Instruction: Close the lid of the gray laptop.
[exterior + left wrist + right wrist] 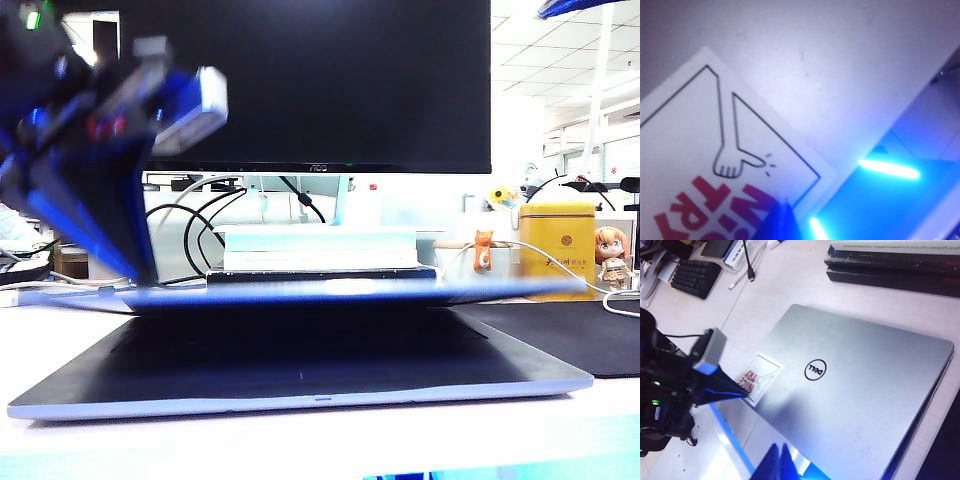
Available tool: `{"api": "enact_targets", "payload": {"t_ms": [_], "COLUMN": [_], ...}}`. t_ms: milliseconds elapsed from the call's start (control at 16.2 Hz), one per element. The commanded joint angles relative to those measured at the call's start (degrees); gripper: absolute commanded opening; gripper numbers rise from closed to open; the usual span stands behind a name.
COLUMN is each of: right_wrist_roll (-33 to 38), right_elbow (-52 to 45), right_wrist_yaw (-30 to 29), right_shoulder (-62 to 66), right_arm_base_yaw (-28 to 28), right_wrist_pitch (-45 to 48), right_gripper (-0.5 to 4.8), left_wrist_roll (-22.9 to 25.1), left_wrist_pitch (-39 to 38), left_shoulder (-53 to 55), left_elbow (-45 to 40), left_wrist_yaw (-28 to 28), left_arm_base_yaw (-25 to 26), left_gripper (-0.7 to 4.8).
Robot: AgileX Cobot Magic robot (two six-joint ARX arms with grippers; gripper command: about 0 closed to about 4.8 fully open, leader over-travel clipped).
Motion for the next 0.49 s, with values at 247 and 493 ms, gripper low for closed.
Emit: {"api": "enact_targets", "payload": {"t_ms": [247, 493], "right_wrist_roll": [-1.64, -3.78], "right_elbow": [0.24, 0.22], "right_wrist_yaw": [-0.55, -2.21], "right_shoulder": [-0.17, -1.09], "right_arm_base_yaw": [0.02, -0.13], "right_wrist_pitch": [0.39, 5.40], "right_gripper": [-0.05, -0.05], "left_wrist_roll": [-3.78, -1.36], "left_wrist_pitch": [9.62, 13.73], "left_shoulder": [-2.71, -16.11], "left_elbow": [-3.91, -3.91], "left_wrist_yaw": [-10.62, -24.11], "left_arm_base_yaw": [-4.83, -4.09], "left_gripper": [-0.06, -0.06]}}
